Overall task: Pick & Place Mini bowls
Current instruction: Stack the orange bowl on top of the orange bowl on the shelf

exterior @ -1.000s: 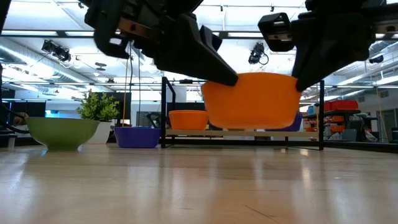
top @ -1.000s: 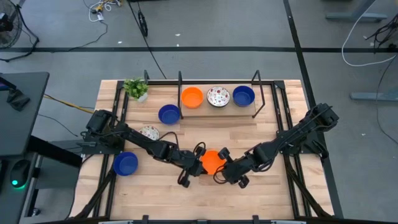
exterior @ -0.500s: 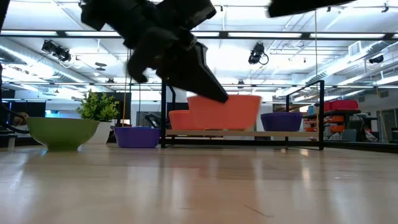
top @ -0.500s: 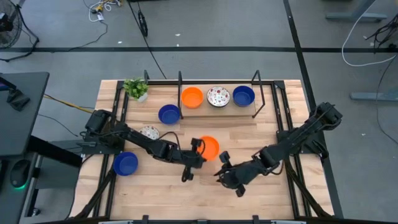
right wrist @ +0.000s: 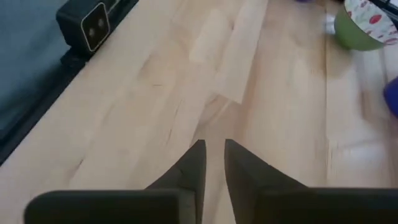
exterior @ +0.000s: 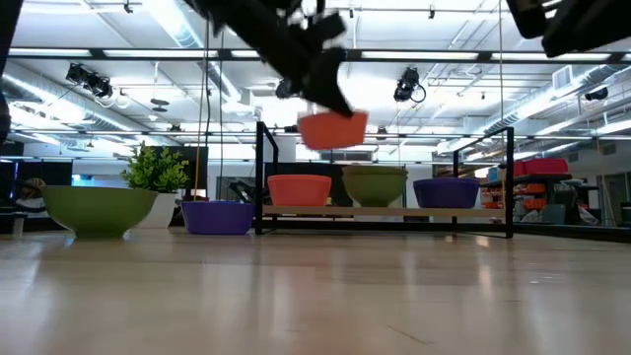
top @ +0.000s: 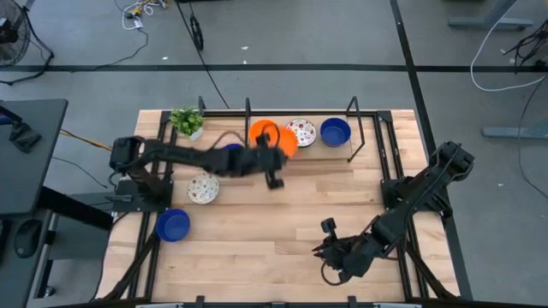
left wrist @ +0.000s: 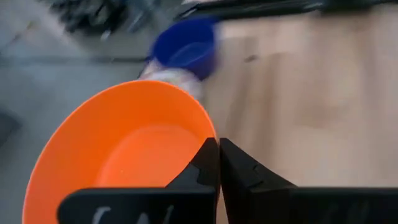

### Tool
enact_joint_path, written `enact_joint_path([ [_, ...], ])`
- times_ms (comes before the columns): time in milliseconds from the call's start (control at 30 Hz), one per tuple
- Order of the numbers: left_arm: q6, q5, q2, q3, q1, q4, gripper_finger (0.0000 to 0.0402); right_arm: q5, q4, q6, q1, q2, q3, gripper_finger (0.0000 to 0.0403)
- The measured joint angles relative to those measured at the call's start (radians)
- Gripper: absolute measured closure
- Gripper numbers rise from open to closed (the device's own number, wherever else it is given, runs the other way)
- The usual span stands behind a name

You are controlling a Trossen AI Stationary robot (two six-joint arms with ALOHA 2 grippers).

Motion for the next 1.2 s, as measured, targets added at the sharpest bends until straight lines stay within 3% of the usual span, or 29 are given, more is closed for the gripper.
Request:
enact_joint_path([
  [167,-0.065,0.042,0.01,-0.037,0.126,-0.01,0.0397,0.008,0.011,0.005,-0.005,0.0,-0.035,0.0363],
  [367,-0.072,0.034,0.01,-0.098,0.182,0.075,0.0397,0.008,0.022,-0.002,-0.006,0.0,-0.043,0.0376],
  [1200,-0.135,0.055,0.013,-0.114,0.191,0.062,0.0392,0.008,0.031,-0.011,-0.01,0.0,-0.043,0.038],
])
